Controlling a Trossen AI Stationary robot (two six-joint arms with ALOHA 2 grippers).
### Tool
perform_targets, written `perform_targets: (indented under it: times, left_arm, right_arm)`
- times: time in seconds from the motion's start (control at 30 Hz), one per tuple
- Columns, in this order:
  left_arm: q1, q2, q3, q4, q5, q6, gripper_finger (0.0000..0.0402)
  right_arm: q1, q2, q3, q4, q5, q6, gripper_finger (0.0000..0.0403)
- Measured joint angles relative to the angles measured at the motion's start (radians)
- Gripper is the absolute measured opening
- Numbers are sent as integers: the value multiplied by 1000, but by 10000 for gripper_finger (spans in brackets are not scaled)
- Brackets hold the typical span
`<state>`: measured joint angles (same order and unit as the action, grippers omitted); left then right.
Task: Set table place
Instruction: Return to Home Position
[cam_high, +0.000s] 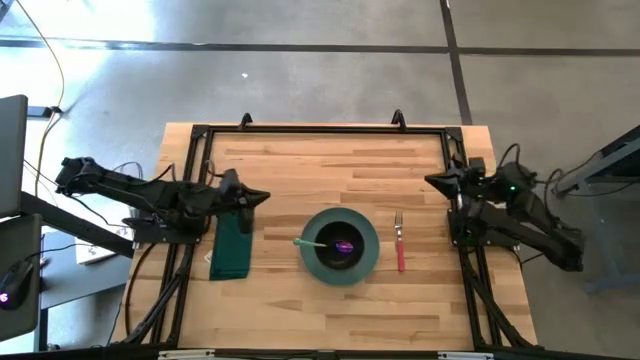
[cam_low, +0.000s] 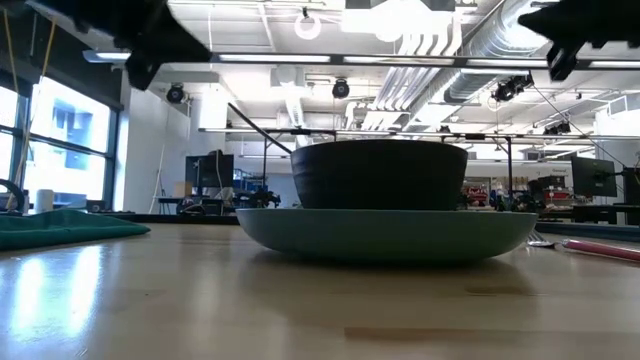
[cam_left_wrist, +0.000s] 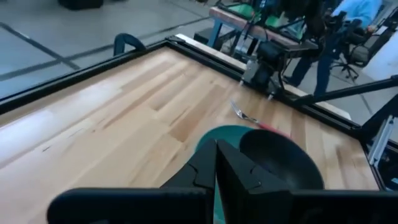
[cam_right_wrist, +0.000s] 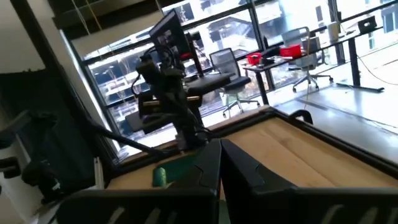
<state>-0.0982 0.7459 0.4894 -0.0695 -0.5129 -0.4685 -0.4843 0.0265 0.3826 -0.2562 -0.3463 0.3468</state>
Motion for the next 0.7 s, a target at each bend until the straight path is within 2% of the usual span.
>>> perform_targets:
  times: [0.13, 0.3, 0.47, 0.7]
  left_arm:
    - [0, -125, -78, 3, 0, 61, 0]
    - [0, -262, -168, 1, 2, 148, 0]
    - [0, -392, -290, 34, 3, 146, 0]
    - [0, -536, -452, 132, 2, 143, 0]
  right_arm:
    - [0, -1, -55, 85, 3, -3, 0]
    - [0, -1, -67, 82, 8, -64, 0]
    - [0, -1, -67, 60, 34, -71, 0]
    - [0, -1, -67, -71, 56, -188, 0]
